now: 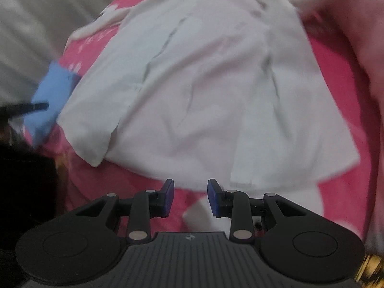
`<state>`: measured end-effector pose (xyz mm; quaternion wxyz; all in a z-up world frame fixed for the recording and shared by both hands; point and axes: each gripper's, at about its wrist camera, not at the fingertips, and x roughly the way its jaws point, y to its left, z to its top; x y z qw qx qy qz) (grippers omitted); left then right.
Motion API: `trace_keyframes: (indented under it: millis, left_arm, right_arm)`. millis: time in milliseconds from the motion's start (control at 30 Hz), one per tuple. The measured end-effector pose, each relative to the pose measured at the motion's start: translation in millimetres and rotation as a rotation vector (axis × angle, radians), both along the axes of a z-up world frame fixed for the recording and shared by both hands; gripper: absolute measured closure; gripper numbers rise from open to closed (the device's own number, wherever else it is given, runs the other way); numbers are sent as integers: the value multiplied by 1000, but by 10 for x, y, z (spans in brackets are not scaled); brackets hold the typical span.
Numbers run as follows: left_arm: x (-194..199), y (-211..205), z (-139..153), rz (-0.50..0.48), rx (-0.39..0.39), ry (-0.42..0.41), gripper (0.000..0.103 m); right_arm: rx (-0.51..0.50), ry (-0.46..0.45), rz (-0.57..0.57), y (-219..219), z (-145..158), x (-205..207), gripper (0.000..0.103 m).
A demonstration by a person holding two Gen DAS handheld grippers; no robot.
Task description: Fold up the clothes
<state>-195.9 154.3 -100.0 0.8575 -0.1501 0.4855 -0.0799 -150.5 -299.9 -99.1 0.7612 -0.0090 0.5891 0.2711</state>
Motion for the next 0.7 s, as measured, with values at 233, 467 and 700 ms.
trace_keyframes:
  millis: [233, 467, 700]
  left_arm:
    - [101, -857, -281, -492, 62, 41, 83]
    - [89, -1003, -332, -600, 38, 75, 83]
    - [114, -1098, -428, -609, 79, 48, 76]
  right_arm:
    - [-88, -146, 354, 399, -70, -267, 69]
    - [-30, -250, 770, 854, -162, -307, 73]
    - [-55, -312, 946, 1086, -322, -244, 80]
